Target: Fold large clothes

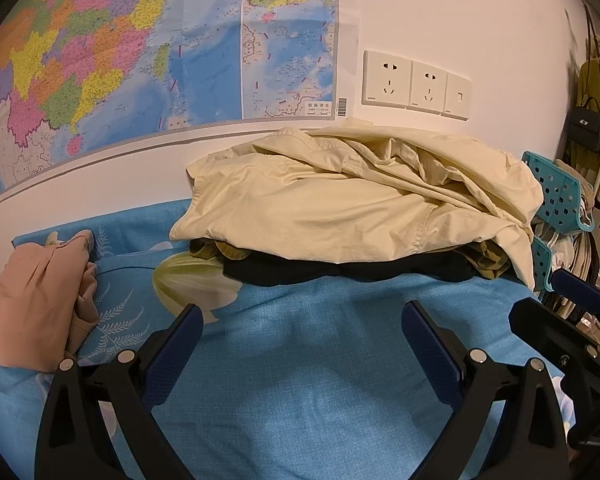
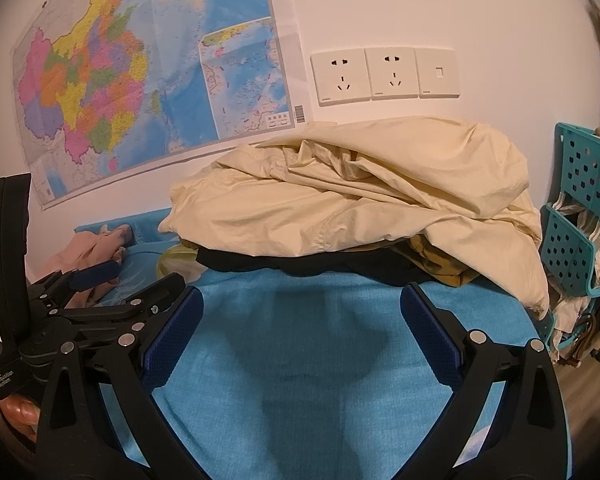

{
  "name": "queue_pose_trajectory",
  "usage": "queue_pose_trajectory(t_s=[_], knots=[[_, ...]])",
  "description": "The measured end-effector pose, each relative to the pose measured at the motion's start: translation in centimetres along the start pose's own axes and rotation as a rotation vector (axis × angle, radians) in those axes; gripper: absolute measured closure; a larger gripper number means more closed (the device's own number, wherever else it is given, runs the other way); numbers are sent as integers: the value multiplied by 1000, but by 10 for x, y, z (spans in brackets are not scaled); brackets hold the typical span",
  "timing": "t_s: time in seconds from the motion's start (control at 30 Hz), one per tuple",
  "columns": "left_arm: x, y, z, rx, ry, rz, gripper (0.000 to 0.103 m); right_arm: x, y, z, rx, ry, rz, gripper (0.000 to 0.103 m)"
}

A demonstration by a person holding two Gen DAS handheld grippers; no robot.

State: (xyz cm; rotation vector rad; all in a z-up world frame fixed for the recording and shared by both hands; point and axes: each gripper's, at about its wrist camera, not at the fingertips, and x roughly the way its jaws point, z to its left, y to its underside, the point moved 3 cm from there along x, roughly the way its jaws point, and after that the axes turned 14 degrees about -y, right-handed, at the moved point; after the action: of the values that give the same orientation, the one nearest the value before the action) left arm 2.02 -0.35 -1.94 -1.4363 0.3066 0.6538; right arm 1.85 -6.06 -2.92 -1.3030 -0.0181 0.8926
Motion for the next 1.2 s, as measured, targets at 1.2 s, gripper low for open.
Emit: queue_pose_trajectory(t_s=[1.2], knots=[[19,-5,9,-29,7,49,7,11,-11,-1,-48,-3,8,6]])
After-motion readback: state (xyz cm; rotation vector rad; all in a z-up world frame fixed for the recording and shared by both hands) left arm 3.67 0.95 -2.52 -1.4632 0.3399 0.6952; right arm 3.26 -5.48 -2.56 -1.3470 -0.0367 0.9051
